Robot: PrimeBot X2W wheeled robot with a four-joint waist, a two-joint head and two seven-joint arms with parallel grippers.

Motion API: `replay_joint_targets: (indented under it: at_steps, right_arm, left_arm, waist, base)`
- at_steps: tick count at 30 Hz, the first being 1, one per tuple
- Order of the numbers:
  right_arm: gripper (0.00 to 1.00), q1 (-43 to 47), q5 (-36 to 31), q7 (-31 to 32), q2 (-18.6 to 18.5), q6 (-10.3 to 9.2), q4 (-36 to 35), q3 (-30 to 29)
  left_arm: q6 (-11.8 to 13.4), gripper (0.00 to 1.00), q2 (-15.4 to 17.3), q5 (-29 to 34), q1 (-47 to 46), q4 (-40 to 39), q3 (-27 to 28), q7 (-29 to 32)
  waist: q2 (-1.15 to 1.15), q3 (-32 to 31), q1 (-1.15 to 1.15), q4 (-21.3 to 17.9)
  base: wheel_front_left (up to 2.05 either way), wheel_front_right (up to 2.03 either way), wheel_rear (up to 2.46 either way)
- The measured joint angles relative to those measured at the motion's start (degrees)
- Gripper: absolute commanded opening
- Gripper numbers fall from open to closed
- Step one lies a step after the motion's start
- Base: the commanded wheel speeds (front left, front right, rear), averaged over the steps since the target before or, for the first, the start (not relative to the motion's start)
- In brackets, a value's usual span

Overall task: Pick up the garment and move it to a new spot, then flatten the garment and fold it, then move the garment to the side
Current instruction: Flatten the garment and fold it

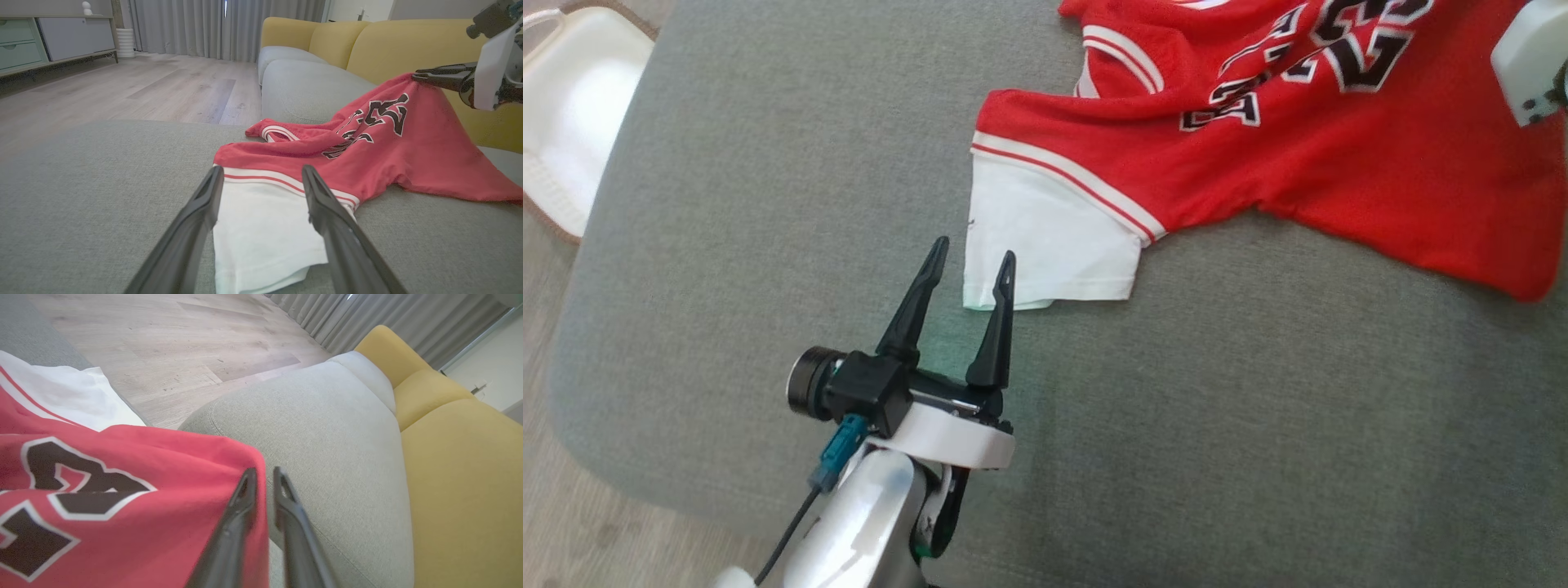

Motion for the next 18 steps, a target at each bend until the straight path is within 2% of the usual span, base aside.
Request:
replay_joint_targets:
  at_steps: [4,9,13,18]
  right_arm:
    - [1.00,0.0,-0.1,-1.6,1.6,0.00,2.7,-2.9]
    - [1.00,0.1,4.2,-6.4,3.7,0.00,2.4,-7.0]
    - [1.00,2.5,8.2,-8.3,5.6,0.00,-1.1,-9.0]
    - [1.00,13.1,13.2,-8.6,9.8,0.00,-9.9,-15.2]
  left_arm:
    - [0.4,1.00,0.0,0.0,0.0,0.0,0.7,0.0]
    - [0.4,1.00,-0.1,0.2,0.0,-0.1,3.9,0.0]
    - [0.4,1.00,-0.1,1.1,0.1,-0.1,6.9,0.0]
    - [-0.1,1.00,-0.1,1.7,0.7,0.0,10.0,0.0]
  waist:
    - [0.00,-0.3,0.00,-1.3]
    - [0.00,-1.4,0.00,-4.3]
    - [0.00,-3.0,-0.01,-7.3]
    - [0.00,-6.1,-0.01,-10.8]
  base:
    - [0.00,0.00,0.00]
    - [0.00,0.00,0.00]
    - [0.00,0.00,0.00]
    - [0.00,0.00,0.00]
